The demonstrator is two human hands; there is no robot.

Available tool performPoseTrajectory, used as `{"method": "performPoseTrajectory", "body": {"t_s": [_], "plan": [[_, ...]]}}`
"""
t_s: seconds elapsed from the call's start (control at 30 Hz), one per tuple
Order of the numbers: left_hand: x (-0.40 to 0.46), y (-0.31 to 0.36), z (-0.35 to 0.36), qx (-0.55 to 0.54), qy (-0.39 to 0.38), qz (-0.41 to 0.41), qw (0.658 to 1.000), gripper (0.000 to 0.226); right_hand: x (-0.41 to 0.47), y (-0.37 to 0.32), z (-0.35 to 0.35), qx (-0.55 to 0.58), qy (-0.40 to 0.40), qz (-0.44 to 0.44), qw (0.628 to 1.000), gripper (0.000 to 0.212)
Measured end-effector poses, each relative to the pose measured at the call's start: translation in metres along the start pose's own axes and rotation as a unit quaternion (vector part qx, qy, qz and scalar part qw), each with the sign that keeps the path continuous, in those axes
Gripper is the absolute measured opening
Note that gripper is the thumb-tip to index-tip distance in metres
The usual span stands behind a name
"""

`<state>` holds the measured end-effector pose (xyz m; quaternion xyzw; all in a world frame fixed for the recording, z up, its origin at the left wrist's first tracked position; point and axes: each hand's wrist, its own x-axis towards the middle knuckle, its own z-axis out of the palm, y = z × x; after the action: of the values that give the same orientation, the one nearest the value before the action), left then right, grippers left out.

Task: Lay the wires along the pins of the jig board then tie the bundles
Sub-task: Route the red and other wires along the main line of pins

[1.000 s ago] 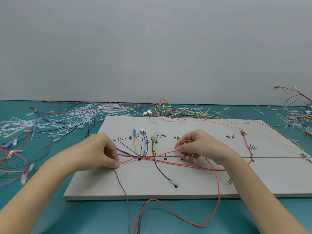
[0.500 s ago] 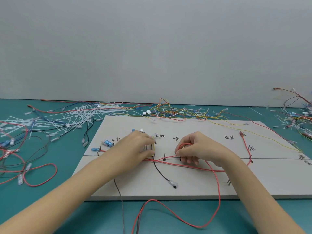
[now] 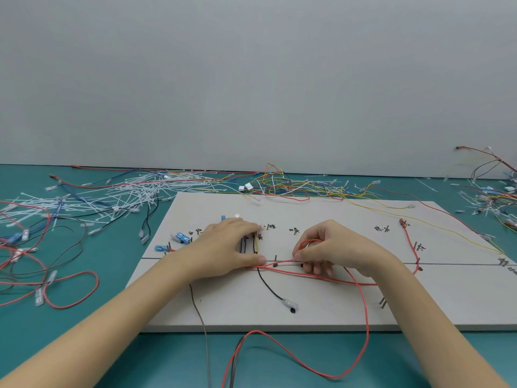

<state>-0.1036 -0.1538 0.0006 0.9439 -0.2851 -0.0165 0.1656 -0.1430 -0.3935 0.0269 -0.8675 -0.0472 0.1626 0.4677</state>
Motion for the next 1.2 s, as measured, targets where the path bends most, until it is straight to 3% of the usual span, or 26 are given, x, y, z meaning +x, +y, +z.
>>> {"method": "performPoseTrajectory", "body": {"t_s": [0.17, 0.3, 0.43, 0.53, 0.7, 0.8, 1.03, 1.2], "plan": [[0.0, -0.001, 0.002, -0.056, -0.001, -0.023, 0.998, 0.07, 0.0, 0.001, -0.002, 0.021, -0.008, 0.0, 1.0, 0.007], [-0.002, 0.0, 0.001, -0.117, 0.047, -0.016, 0.992, 0.068, 0.002, 0.002, -0.001, 0.03, -0.013, 0.015, 0.999, 0.008], [-0.006, 0.004, 0.0, -0.108, 0.122, -0.006, 0.987, 0.05, 0.002, 0.001, 0.0, 0.034, -0.009, 0.021, 0.999, 0.008], [-0.01, 0.011, 0.002, -0.118, 0.152, 0.049, 0.98, 0.03, 0.001, 0.001, -0.001, 0.039, -0.003, 0.024, 0.999, 0.009], [-0.017, 0.015, 0.005, -0.104, 0.139, 0.097, 0.98, 0.018, -0.001, 0.0, -0.002, 0.047, 0.003, 0.011, 0.999, 0.01], [-0.021, 0.001, -0.005, -0.131, 0.143, 0.052, 0.98, 0.027, -0.002, -0.002, -0.003, 0.055, 0.008, -0.001, 0.998, 0.01], [-0.042, -0.035, -0.031, -0.237, 0.113, -0.046, 0.964, 0.023, -0.004, -0.007, -0.004, 0.092, 0.047, -0.035, 0.994, 0.006], [-0.052, -0.032, -0.032, -0.258, 0.052, -0.044, 0.964, 0.012, -0.003, -0.009, -0.002, 0.114, 0.074, -0.055, 0.989, 0.004]]}}
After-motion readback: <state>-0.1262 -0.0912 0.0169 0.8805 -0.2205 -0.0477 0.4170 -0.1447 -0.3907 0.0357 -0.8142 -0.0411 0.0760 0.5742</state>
